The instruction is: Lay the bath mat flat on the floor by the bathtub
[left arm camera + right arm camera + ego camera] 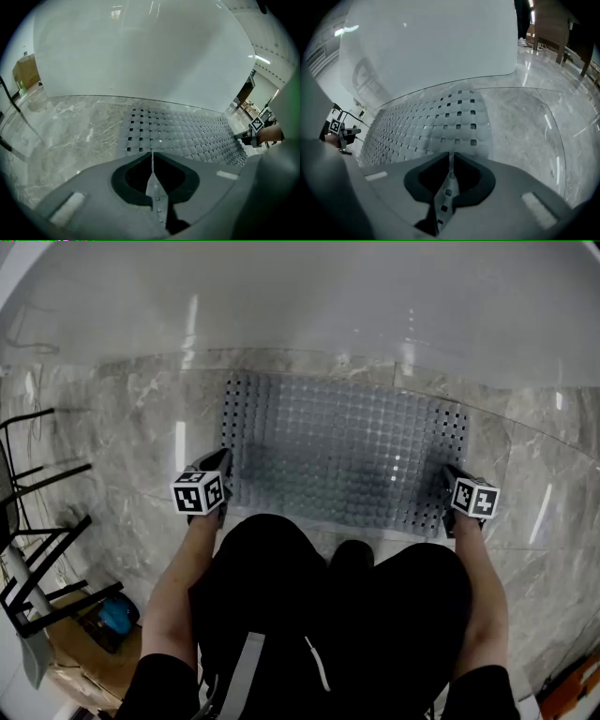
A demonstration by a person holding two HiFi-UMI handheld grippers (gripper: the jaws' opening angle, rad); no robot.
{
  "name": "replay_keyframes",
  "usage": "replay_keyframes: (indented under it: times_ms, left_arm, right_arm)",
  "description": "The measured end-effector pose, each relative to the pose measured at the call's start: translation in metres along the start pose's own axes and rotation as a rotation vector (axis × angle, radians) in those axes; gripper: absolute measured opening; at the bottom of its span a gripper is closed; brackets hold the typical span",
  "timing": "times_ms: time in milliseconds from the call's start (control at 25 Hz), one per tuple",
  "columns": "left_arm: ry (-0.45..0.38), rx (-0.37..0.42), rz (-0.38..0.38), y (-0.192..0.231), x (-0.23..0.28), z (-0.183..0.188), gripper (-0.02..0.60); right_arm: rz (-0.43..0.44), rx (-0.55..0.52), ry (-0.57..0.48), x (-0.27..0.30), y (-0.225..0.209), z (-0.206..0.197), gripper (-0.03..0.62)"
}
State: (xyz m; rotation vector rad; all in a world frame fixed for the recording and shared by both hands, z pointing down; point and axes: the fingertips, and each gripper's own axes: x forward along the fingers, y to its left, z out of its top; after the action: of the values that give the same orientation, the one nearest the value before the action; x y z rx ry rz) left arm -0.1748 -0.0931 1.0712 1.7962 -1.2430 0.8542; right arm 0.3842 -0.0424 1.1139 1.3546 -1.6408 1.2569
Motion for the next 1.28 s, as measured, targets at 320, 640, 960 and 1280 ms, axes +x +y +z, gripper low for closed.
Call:
replay_keyframes:
  times_ms: [320,640,960,1280]
  left_arm:
    - [0.014,0.046,-0.065,-0.025,0.011,0.002,0.008]
    - [-0.117,-0.042,-0.116,-0.031,-0.006,0.042,0.008]
    - [-0.257,-0.049,-0.219,-0.056,-0.042,0.102,0.007]
    - [-0.222,0.016,-0.191,-0.100,-0.200,0.160,0.006]
  right_arm:
    - [0.012,0.002,-0.013,-0.004,0.002,0.009,-0.002]
    - [0.068,-0.036,-0.058,-0.044,0.024,0.040,-0.002]
    - [0.177,-0.067,-0.318,-0.114,0.054,0.117,-0.002]
    - [0.213,-0.013,-0.365,-0.242,0.141,0.143,-0.002]
